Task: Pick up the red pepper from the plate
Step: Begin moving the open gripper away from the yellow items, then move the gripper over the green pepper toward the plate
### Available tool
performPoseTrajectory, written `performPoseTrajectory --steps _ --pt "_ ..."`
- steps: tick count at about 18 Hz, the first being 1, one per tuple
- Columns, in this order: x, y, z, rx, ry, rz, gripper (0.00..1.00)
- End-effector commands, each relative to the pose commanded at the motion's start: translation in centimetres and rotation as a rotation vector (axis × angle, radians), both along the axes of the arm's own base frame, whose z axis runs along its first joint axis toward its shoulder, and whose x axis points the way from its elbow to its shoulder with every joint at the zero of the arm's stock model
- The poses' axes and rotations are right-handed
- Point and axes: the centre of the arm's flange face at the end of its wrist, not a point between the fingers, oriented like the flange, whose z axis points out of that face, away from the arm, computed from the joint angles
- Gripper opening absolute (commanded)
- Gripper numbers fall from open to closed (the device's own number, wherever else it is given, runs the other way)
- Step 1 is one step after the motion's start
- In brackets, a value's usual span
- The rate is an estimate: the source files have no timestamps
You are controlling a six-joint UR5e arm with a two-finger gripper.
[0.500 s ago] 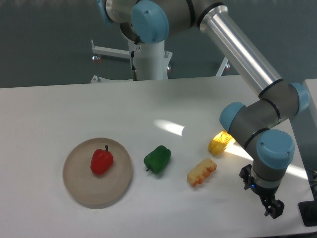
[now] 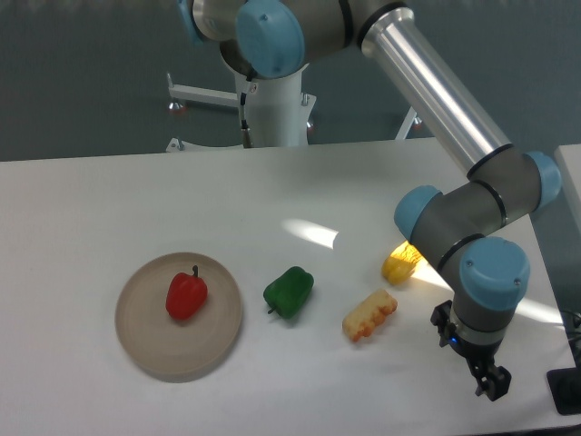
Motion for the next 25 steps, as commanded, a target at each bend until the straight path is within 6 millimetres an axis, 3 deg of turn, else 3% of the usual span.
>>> performPoseTrajectory --steps 3,11,13,17,20,23,25 --pt "1.2 -0.8 0.1 -0.003 -0.034 0.091 1.00" --pt "8.2 -2.0 3.3 -0.019 -0.130 0.232 1.00" --pt "10.9 -2.1 3.9 -0.021 -0.145 0.289 1.00" --pt "19.4 -2.4 5.2 0.004 -0.280 0.455 1.00" --pt "23.2 -2.6 5.9 0.012 -0.348 0.557 1.00" --pt "26.8 -3.5 5.2 -0.021 -0.381 0.578 1.00" --pt "29.5 -3.1 5.2 -0.027 -0.406 0.647 1.00"
